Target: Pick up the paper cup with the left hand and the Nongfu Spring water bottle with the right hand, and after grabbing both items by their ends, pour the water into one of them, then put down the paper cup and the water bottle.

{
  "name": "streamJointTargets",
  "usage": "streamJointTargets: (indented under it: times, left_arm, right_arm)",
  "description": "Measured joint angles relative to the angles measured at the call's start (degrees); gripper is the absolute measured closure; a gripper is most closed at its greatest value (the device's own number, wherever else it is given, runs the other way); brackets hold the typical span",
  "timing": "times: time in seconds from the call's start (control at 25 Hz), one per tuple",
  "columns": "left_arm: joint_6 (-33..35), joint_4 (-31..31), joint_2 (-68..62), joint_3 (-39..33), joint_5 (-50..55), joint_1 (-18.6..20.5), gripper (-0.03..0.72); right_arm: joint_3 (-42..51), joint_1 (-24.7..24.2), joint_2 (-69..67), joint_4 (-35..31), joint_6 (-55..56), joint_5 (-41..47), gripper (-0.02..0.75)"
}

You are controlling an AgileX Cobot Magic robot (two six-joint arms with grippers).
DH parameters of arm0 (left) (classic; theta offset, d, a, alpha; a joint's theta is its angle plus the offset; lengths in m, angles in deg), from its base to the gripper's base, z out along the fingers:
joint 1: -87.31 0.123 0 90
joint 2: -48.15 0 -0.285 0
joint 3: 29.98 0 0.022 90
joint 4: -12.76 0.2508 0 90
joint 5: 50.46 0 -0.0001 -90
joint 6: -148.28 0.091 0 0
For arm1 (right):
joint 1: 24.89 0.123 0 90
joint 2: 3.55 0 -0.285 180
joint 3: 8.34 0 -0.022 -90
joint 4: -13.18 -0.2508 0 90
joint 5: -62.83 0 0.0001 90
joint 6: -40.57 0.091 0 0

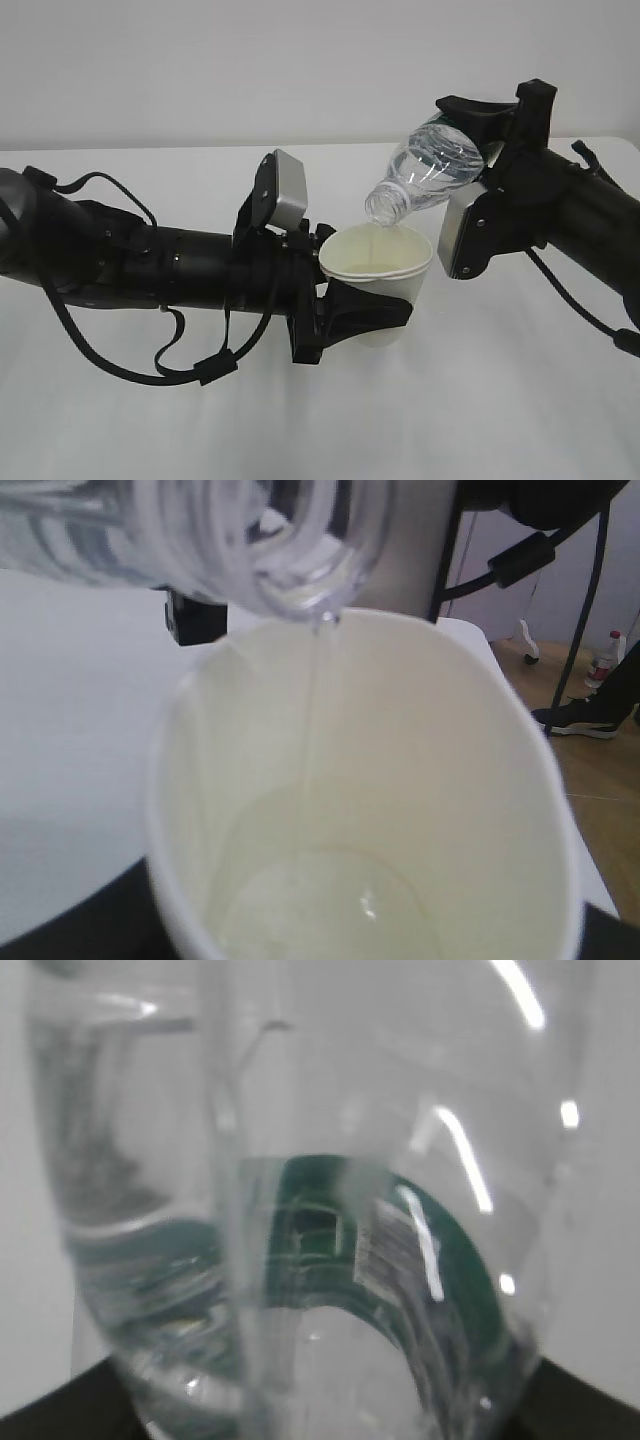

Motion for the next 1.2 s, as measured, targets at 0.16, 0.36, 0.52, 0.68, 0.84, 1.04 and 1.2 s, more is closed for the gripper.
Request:
streamJointTargets:
  times: [0.16,0.36,0.52,0.68,0.84,1.04,1.2]
  left_arm:
    - [0.0,0.0,0.0,0.0,0.0,0.0,0.268]
    - [0.0,0.0,0.0,0.0,0.0,0.0,0.287]
    - [0.0,0.0,0.0,0.0,0.0,0.0,0.299]
    - [0.0,0.0,0.0,0.0,0.0,0.0,0.304]
    - [0.0,0.0,0.0,0.0,0.0,0.0,0.305]
    - [0.0,0.0,0.0,0.0,0.0,0.0,0.307]
    - [0.0,0.0,0.0,0.0,0.0,0.0,0.306]
  right_arm:
    - [0.0,0.0,0.0,0.0,-0.1,0.0,0.318]
    - [0.0,0.0,0.0,0.0,-0.2,-0.1,0.318]
    - [0.0,0.0,0.0,0.0,-0.3,-0.1,0.318]
    - [0.0,0.0,0.0,0.0,-0.7,-0.1,0.318]
    - [0.0,0.0,0.0,0.0,-1.1,-0.1,0.318]
    - [0.0,0.0,0.0,0.0,-1.2,-0.1,0.318]
    - [0.0,0.0,0.0,0.0,-1.2,-0.1,0.318]
